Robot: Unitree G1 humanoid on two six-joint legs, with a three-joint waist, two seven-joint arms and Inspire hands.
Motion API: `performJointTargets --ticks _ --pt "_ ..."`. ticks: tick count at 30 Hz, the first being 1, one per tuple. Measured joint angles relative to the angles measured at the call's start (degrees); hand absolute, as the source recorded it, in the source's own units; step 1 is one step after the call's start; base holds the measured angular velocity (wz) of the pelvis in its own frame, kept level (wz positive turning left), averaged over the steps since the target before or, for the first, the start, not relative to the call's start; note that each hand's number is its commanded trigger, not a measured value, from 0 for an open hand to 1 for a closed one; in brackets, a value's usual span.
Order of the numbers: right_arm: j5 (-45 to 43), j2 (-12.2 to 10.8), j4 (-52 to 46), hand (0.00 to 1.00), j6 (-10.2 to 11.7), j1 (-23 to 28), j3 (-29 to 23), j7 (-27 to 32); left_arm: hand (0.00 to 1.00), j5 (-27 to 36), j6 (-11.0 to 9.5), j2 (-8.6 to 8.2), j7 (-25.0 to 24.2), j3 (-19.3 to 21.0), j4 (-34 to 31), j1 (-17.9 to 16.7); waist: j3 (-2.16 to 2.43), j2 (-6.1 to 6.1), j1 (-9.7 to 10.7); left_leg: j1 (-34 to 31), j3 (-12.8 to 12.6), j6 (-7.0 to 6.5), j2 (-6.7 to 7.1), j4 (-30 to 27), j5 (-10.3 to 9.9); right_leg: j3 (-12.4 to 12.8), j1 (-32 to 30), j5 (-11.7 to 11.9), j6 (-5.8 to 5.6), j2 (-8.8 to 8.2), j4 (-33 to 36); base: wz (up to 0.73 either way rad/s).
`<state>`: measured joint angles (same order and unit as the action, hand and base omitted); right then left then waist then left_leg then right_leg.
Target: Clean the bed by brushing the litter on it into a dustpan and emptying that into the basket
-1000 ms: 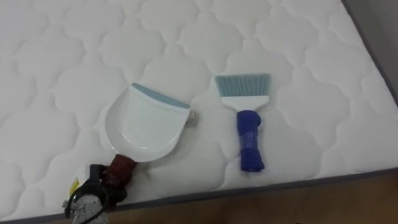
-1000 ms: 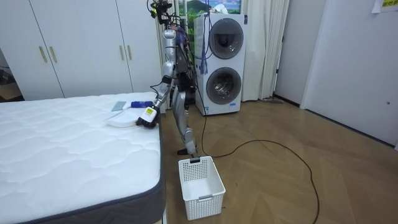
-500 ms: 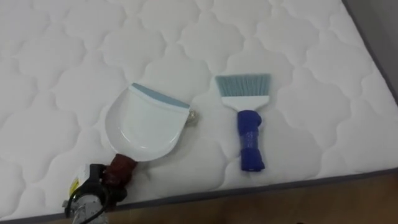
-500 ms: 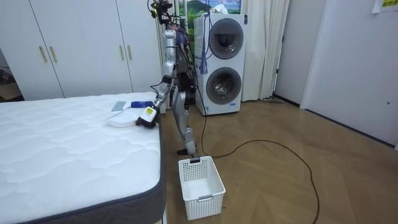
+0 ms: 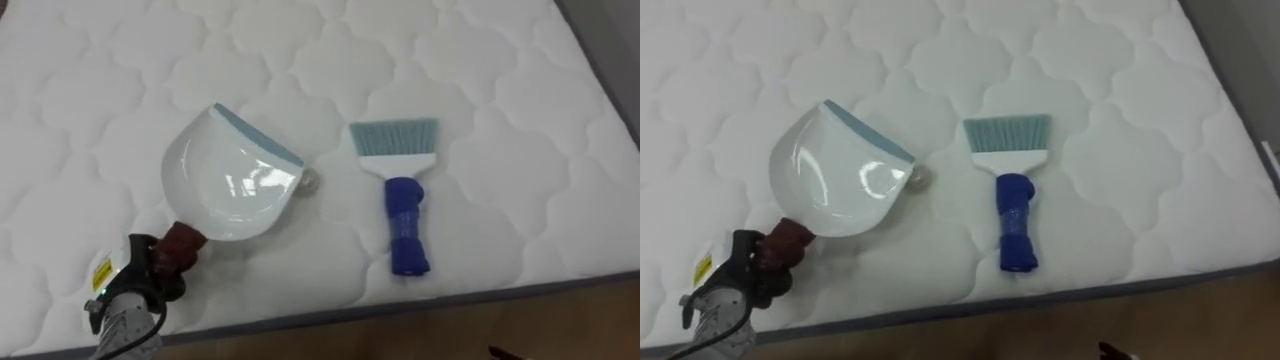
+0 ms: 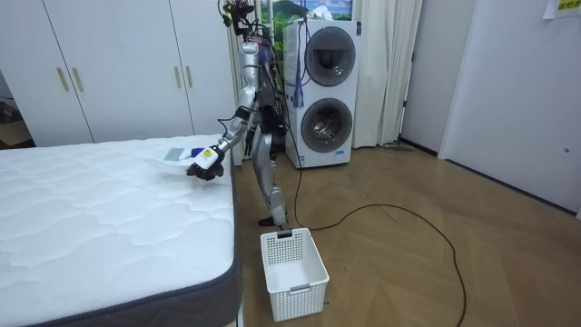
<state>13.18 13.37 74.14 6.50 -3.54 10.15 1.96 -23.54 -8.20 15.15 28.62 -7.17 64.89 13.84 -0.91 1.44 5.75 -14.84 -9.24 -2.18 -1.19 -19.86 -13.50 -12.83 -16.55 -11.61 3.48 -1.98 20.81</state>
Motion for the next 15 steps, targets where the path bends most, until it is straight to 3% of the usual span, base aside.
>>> performJointTargets --ticks 2,8,15 --pt "0.5 0.1 0.1 0.0 0.5 -0.1 -0.3 0.5 1.0 0.0 -1.0 0.08 0.0 0.0 -0.1 -0.6 -0.02 0.01 0.1 0.0 0.0 0.0 0.01 0.0 0.0 -0.1 0.0 0.0 0.0 -0.03 0.0 0.0" --pt "3.2 0.3 -0.2 0.0 1.7 -0.7 -6.3 2.5 1.0 0.4 -1.4 0.64 0.1 -0.9 -1.6 -1.6 -0.15 0.04 0.1 -0.3 -0.2 -0.18 0.18 0.4 0.2 0.0 -0.4 0.0 -0.01 -0.21 0.1 -0.01" --pt "9.8 0.9 -2.6 0.0 3.6 -2.6 -10.0 8.2 1.0 0.3 -2.8 1.0 -0.2 -2.5 -5.2 -5.0 -0.21 -0.04 0.2 -0.6 -0.9 -0.21 0.27 0.7 0.3 0.2 -1.0 0.0 -0.05 -0.27 -0.1 -0.02"
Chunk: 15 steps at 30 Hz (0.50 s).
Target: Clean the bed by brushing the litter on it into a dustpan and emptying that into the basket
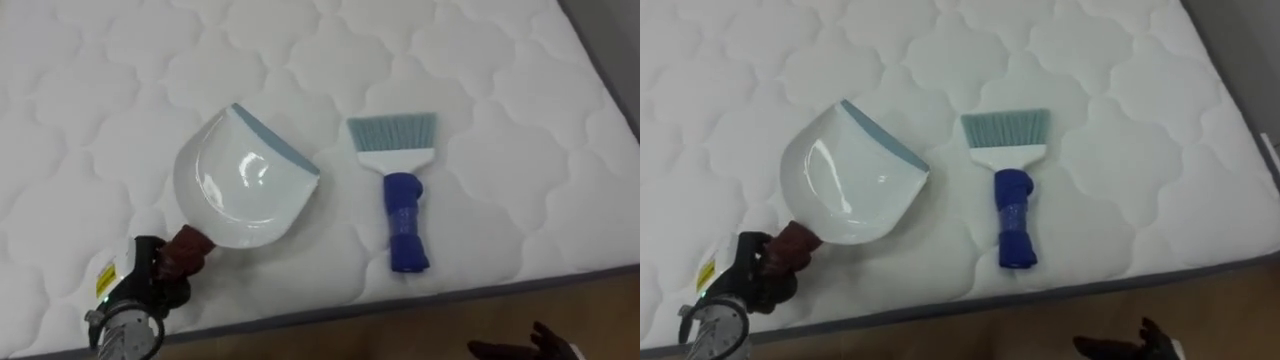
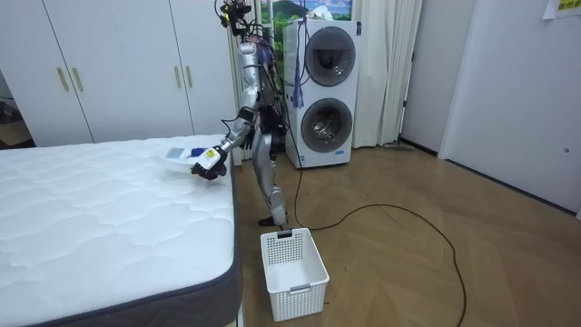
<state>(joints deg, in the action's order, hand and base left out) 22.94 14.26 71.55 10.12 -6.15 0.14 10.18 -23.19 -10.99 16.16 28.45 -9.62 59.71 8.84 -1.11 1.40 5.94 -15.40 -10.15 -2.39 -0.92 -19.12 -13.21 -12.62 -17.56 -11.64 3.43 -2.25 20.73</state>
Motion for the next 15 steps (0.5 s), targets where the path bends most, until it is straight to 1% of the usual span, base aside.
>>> performJointTargets --ticks 3,5,6,7,9,11,13,14,15 --pt "-0.2 0.2 -2.7 0.0 0.4 0.1 -0.5 2.6 1.0 0.0 0.0 0.04 0.0 -0.2 0.0 -0.5 0.0 -0.01 -0.1 0.0 -0.1 0.0 0.04 0.3 0.0 0.1 -0.2 0.0 -0.01 0.0 -0.1 -0.03" --pt "-0.2 0.2 -4.7 0.0 0.8 0.1 -1.2 4.3 1.0 0.0 -0.1 0.26 0.0 -0.2 -1.5 -2.2 0.05 -0.08 -0.2 0.1 -0.8 0.0 -0.01 0.5 0.0 0.8 -0.6 0.0 -0.02 0.07 0.1 -0.15" --pt "-0.2 0.2 -5.7 0.0 1.7 0.2 -1.5 6.0 1.0 0.0 -0.3 0.31 0.0 -0.2 -2.7 -3.5 0.05 -0.07 -0.2 0.0 -0.8 0.0 -0.01 0.6 0.0 1.0 -0.7 0.0 -0.03 0.08 0.1 -0.09" --pt "-0.2 0.2 -6.6 0.0 2.1 0.3 -1.5 7.7 1.0 0.0 -0.5 0.32 0.0 -0.2 -3.4 -4.3 0.07 -0.11 -0.2 -0.1 -0.8 0.0 -0.01 0.6 0.0 1.0 -0.9 0.0 -0.03 0.08 0.1 -0.03" --pt "0.0 0.3 -7.6 0.0 3.0 0.5 -1.6 9.9 1.0 0.0 -0.5 0.33 0.0 -0.2 -3.5 -4.8 0.11 -0.18 -0.2 -0.2 -0.8 0.0 -0.03 0.6 0.0 0.9 -0.9 0.0 -0.03 0.08 0.1 0.0" --pt "0.0 0.2 -9.6 0.0 3.1 0.6 -3.2 12.0 1.0 0.0 -0.6 0.37 0.0 -0.2 -3.5 -5.2 0.13 -0.21 -0.3 -0.2 -0.9 -0.01 -0.01 0.7 0.0 1.1 -1.1 0.0 -0.03 0.07 0.3 -0.04" --pt "-0.7 0.2 -13.5 0.0 3.3 0.5 -5.5 16.5 1.0 -0.1 -0.6 0.42 0.0 -0.1 -3.8 -5.5 0.14 -0.32 -1.1 -0.3 -1.6 -0.02 -0.01 0.7 0.0 1.4 -1.8 0.0 -0.03 0.01 1.0 -0.16" --pt "-0.8 0.2 -14.5 0.0 3.5 0.5 -5.9 17.6 1.0 -0.1 -0.6 0.42 0.0 -0.1 -4.4 -5.8 0.14 -0.32 -1.2 -0.2 -1.8 -0.02 -0.03 0.7 0.0 1.5 -1.9 0.0 -0.03 0.01 0.9 -0.13" --pt "-1.1 0.2 -16.5 0.0 4.4 0.6 -6.0 19.7 1.0 -0.2 -0.6 0.44 0.0 -0.1 -6.1 -6.7 0.17 -0.36 -1.3 -0.2 -2.0 -0.02 -0.02 0.7 0.0 1.6 -1.9 0.0 -0.03 0.01 1.0 -0.06"
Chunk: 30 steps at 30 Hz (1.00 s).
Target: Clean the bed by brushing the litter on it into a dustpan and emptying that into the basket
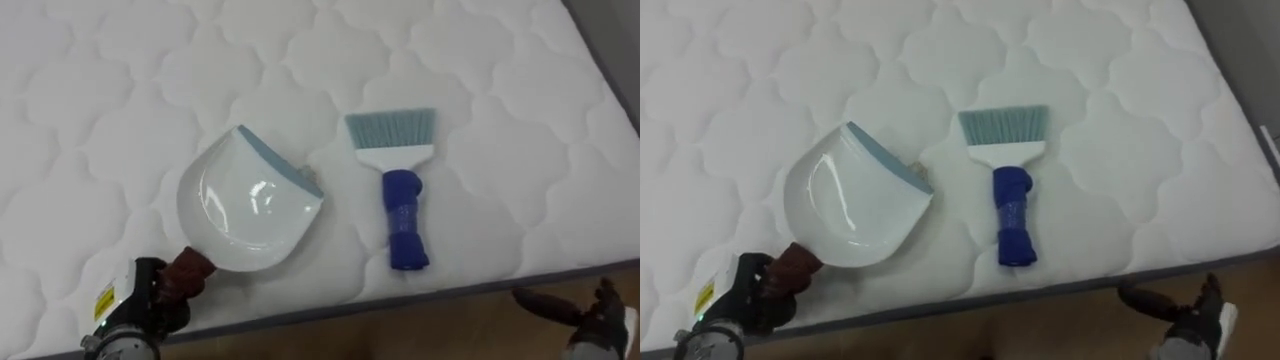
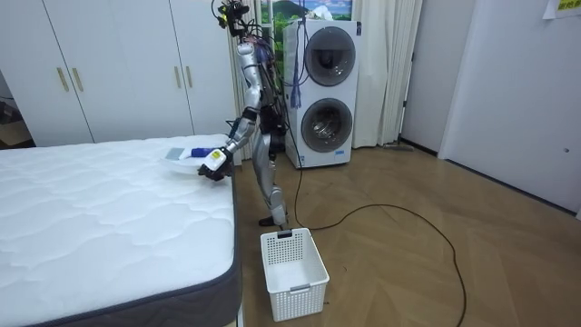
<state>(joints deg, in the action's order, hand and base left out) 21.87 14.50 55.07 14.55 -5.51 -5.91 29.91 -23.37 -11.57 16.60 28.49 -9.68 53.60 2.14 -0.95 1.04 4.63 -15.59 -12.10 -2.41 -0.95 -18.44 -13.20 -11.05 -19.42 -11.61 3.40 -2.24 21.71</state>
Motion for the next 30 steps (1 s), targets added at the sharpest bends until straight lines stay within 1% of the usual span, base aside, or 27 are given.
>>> performJointTargets --ticks 1,2,4,6,7,10,12,15,17,19,20,24,27,30 --pt "-0.7 0.0 -1.3 0.0 0.8 -0.1 -0.1 1.7 1.0 0.0 -0.3 0.01 0.0 0.1 -1.4 -0.7 0.1 -0.18 -0.1 0.0 -0.2 -0.02 0.01 0.0 0.0 0.1 0.0 0.0 0.0 0.0 0.1 0.0" --pt "-1.7 0.0 -1.6 0.0 1.0 -0.1 -0.4 2.5 1.0 0.0 -0.5 0.01 -0.1 0.1 -2.0 -1.0 0.16 -0.27 -0.2 0.0 -0.2 -0.04 0.0 0.0 0.0 0.1 0.0 0.0 0.0 0.0 0.1 0.0" --pt "-4.7 0.0 -3.0 0.0 1.8 -0.1 -0.4 5.6 1.0 0.0 -0.8 0.01 -0.6 0.5 -3.3 -2.4 0.53 -0.86 -0.6 -0.1 -0.4 -0.06 -0.03 -0.1 0.0 0.3 -0.2 0.0 0.0 0.08 0.1 -0.03" --pt "-5.5 0.0 -4.8 0.0 1.8 0.0 -0.2 7.2 1.0 0.0 -0.8 0.02 -1.5 0.5 -3.0 -3.1 0.68 -1.09 -1.0 -0.1 -0.4 -0.06 -0.05 -0.1 0.0 0.4 -0.3 0.0 0.0 0.08 0.2 -0.04" --pt "-7.7 0.0 -6.3 0.0 1.8 0.0 -0.1 8.6 1.0 0.0 -0.7 0.03 -2.2 0.4 -2.9 -3.4 0.68 -1.08 -1.0 -0.6 -0.3 -0.06 -0.11 -0.4 0.0 0.2 -0.5 0.1 -0.02 0.06 0.1 0.04" --pt "-12.2 0.0 -9.0 0.0 2.3 -0.2 1.2 10.3 1.0 0.0 0.0 0.04 -3.6 0.2 -2.9 -4.2 0.68 -1.07 -1.6 -1.1 -0.2 -0.06 -0.23 -0.7 0.0 -0.1 -0.7 0.2 0.01 0.07 0.0 0.06" --pt "-13.6 0.0 -9.3 0.0 3.0 -0.3 2.0 10.8 1.0 0.0 0.3 0.04 -4.5 0.2 -2.6 -4.4 0.65 -1.02 -2.1 -1.1 -0.2 -0.06 -0.28 -0.7 0.0 -0.3 -0.5 0.2 0.02 0.07 -0.1 0.06" --pt "-15.1 0.0 -9.3 0.0 3.1 -0.3 3.6 11.2 1.0 0.0 0.7 0.05 -5.6 0.2 -1.8 -4.7 0.56 -0.71 -2.6 -1.1 -0.1 -0.06 -0.37 -0.9 0.0 -0.9 -0.1 0.2 0.02 0.03 -0.2 0.11" --pt "-15.8 0.0 -9.8 0.0 3.2 -0.2 4.1 11.3 1.0 0.2 0.8 0.05 -6.6 0.2 -1.8 -5.1 0.43 -0.39 -2.6 -1.1 0.1 -0.06 -0.37 -1.0 0.0 -1.5 0.1 0.2 0.02 -0.1 -0.2 0.12" --pt "-16.9 0.0 -10.8 0.0 3.4 -0.4 4.8 11.4 1.0 0.2 1.2 -0.02 -7.7 0.2 -1.7 -5.0 0.11 0.12 -3.0 -1.4 0.2 -0.21 -0.35 -1.2 0.1 -1.6 -0.1 0.2 0.02 -0.18 -0.1 0.06" --pt "-17.4 0.0 -10.8 0.0 3.6 -0.5 4.9 11.4 1.0 0.2 1.3 -0.02 -8.1 0.2 -1.7 -5.0 0.04 0.24 -3.1 -1.5 0.2 -0.22 -0.35 -1.3 0.1 -1.6 -0.1 0.2 0.02 -0.2 -0.1 0.0" --pt "-17.9 0.0 -11.6 0.0 3.7 -0.6 7.2 11.2 1.0 0.2 2.2 0.0 -10.2 0.4 -1.7 -4.9 0.09 0.37 -3.7 -2.3 0.1 -0.3 -0.29 -1.4 0.2 -1.4 -1.2 0.2 0.06 -0.29 0.4 0.0" --pt "-17.9 0.0 -12.9 0.0 3.9 -0.8 8.3 11.2 1.0 0.2 2.2 -0.01 -11.7 0.4 -1.7 -4.6 0.1 0.39 -3.9 -2.8 0.1 -0.4 -0.19 -1.4 0.3 -1.3 -1.8 0.2 0.06 -0.39 0.5 0.0" --pt "-17.9 0.0 -12.9 0.0 4.3 -0.8 9.2 11.2 1.0 0.1 2.2 -0.01 -12.4 0.4 -1.7 -4.1 0.07 0.43 -4.5 -2.8 0.0 -0.4 -0.14 -1.4 0.3 -1.2 -1.8 0.2 0.04 -0.42 0.5 0.0"
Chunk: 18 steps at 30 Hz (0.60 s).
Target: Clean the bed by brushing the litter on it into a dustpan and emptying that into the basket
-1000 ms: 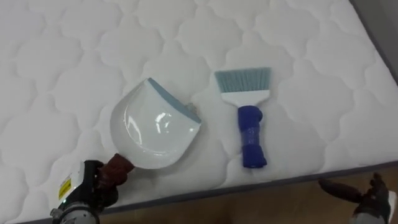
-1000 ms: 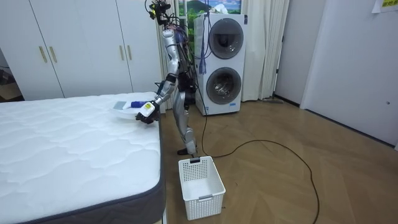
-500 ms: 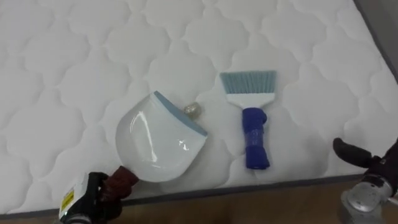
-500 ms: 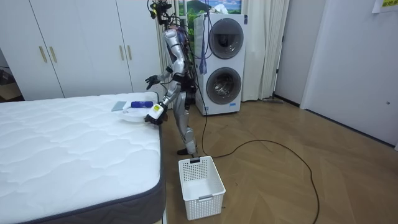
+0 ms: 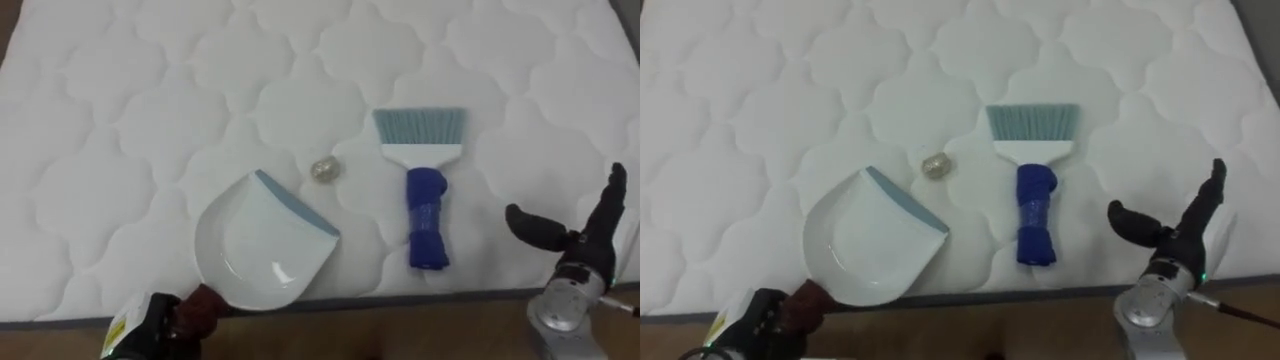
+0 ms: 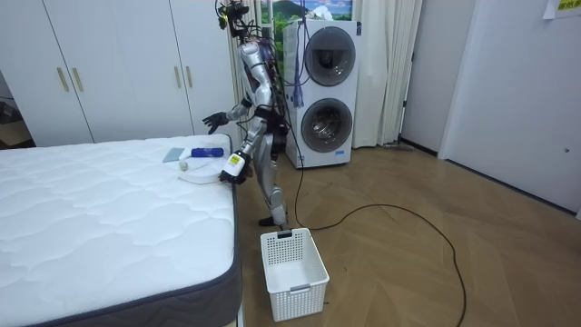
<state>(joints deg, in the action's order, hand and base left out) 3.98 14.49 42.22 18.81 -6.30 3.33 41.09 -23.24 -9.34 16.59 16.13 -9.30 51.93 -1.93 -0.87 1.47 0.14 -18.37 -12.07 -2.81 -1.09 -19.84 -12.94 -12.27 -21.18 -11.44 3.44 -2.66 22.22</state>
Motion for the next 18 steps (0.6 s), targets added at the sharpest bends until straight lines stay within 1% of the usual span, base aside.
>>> performJointTargets --ticks 3,5,7,9,13,16,18 --pt "0.4 0.0 0.3 0.0 0.0 0.0 1.9 0.0 1.0 0.2 0.0 0.0 -0.1 -0.6 1.2 0.8 -0.13 0.21 -0.6 0.0 0.1 0.0 -0.03 0.0 0.0 -0.2 0.1 0.0 0.0 -0.01 0.0 0.01" --pt "0.5 0.0 0.7 0.0 0.0 -0.1 4.0 -0.1 1.0 0.4 0.1 -0.02 -0.1 -1.3 1.6 1.3 -0.34 0.55 -0.6 -0.1 0.3 0.0 -0.01 0.0 0.0 -0.4 0.1 0.0 0.0 -0.06 0.0 0.06" --pt "0.5 0.0 2.5 0.0 0.0 -0.6 6.6 -1.1 1.0 0.7 0.1 -0.15 -0.1 -2.1 1.6 1.6 -0.69 1.1 -1.0 -0.2 0.4 0.0 -0.01 -0.2 0.0 -0.4 0.0 0.0 0.0 -0.11 0.2 0.0" --pt "0.4 0.0 3.7 0.0 -0.1 -0.6 8.0 -1.9 1.0 0.7 0.1 -0.23 -0.1 -2.8 2.3 2.2 -0.81 1.4 -1.7 -0.8 0.5 0.0 -0.01 -0.7 0.0 -0.5 -0.4 0.0 0.0 -0.17 0.4 0.0" --pt "1.5 0.0 5.3 0.0 -0.2 -1.4 10.9 -3.5 1.0 1.4 -0.6 -0.35 0.0 -3.7 4.7 3.1 -0.79 1.5 -2.8 -1.5 0.5 -0.07 0.02 -0.9 0.0 -0.4 -1.2 0.0 0.02 -0.26 0.7 0.0" --pt "2.4 0.0 5.3 0.0 -0.2 -2.9 11.2 -4.7 1.0 1.3 -0.7 -0.53 -0.1 -4.5 6.3 4.9 -0.79 1.5 -3.7 -1.8 0.5 -0.13 0.08 -1.0 0.1 -0.5 -1.6 0.0 0.01 -0.37 0.9 0.0" --pt "2.4 -0.2 5.4 0.0 -0.2 -4.2 11.2 -5.6 1.0 1.2 -0.7 -0.7 -0.2 -4.5 6.7 5.6 -0.81 1.47 -3.7 -1.9 0.4 -0.19 0.14 -1.1 0.1 -0.5 -1.9 0.0 -0.01 -0.51 1.3 0.0"
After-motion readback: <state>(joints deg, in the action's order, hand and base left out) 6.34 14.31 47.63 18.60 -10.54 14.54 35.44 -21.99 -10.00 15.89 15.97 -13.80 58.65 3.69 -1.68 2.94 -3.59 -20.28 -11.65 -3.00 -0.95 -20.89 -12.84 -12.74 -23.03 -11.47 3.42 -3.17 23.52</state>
